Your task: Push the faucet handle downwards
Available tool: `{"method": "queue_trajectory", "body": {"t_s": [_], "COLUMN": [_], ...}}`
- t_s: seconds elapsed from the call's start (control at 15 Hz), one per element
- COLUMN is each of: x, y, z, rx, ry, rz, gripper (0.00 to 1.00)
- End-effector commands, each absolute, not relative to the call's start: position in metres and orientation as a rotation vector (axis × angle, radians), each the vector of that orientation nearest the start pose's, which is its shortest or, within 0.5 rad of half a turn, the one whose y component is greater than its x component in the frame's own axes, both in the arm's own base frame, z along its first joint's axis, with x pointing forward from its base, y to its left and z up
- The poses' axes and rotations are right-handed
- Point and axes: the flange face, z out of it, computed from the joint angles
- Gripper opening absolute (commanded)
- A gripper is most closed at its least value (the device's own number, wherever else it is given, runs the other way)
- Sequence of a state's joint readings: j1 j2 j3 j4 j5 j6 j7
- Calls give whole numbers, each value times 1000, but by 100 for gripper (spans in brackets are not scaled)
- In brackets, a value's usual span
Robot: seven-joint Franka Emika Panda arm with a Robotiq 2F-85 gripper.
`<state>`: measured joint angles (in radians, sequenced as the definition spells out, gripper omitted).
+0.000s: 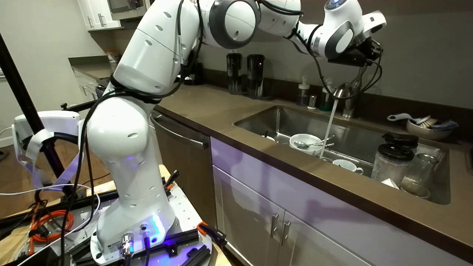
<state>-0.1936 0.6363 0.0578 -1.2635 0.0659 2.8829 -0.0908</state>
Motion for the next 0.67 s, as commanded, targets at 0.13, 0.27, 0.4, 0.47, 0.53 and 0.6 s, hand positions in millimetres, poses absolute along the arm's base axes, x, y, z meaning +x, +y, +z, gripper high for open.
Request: {"method": "queue_trajectory", "body": {"t_s": [0.13, 0.27, 0.4, 0.47, 0.53, 0.6], "x": [768, 771, 774, 774, 775, 776], "y": [-122, -122, -121, -121, -121, -120], "z": [507, 509, 510, 511, 513, 517], "rx": [-2799, -2803, -2814, -2824, -2826, -2824], "ry": [148, 145, 138, 137, 135, 134], "rz": [-1515, -1529, -1509, -1492, -1492, -1496], "gripper": [3, 3, 3, 3, 3, 3]}}
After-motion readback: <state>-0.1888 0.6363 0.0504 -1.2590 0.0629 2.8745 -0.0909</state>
